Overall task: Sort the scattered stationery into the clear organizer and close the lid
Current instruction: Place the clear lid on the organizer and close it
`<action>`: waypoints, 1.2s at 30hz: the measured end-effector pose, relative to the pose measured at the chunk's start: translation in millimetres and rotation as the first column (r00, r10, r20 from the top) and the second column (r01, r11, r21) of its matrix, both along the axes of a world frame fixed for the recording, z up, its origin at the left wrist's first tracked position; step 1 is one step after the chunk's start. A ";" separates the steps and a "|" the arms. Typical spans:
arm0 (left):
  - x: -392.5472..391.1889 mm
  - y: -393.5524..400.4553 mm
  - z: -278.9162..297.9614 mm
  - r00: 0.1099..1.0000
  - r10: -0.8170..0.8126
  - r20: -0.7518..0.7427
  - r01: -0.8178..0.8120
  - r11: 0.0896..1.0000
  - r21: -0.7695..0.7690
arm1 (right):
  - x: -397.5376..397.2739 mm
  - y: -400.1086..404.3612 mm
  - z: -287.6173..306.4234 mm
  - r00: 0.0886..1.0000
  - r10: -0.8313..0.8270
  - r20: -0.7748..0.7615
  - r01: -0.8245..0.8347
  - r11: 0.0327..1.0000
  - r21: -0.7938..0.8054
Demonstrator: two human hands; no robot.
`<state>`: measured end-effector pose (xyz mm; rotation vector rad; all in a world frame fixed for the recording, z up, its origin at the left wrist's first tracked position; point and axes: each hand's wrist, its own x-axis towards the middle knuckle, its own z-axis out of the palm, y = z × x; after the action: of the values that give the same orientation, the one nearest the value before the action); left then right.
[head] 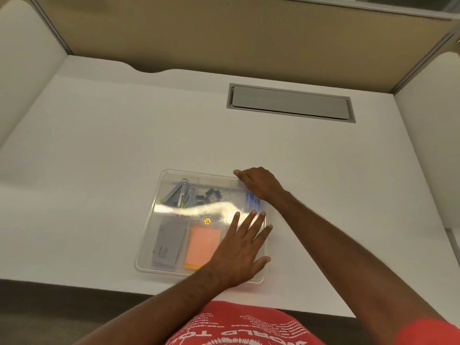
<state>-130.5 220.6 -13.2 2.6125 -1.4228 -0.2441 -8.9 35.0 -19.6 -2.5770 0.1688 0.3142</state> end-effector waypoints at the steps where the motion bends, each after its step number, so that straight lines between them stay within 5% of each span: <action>1: -2.3 -0.9 -1.7 1.000 0.016 0.001 -0.016 1.000 -0.006 | 0.5 -0.5 -0.6 1.000 -0.009 -0.001 0.009 1.000 0.005; 36: -8.0 -8.0 -9.5 0.994 0.078 -0.072 -0.075 0.996 0.043 | 4.9 -2.8 -10.2 0.993 -0.115 -0.035 0.120 0.975 0.189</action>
<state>-138.5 212.6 -22.8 2.6533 -1.3042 -0.3591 -4.0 32.2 -29.7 -2.3635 0.2850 0.3017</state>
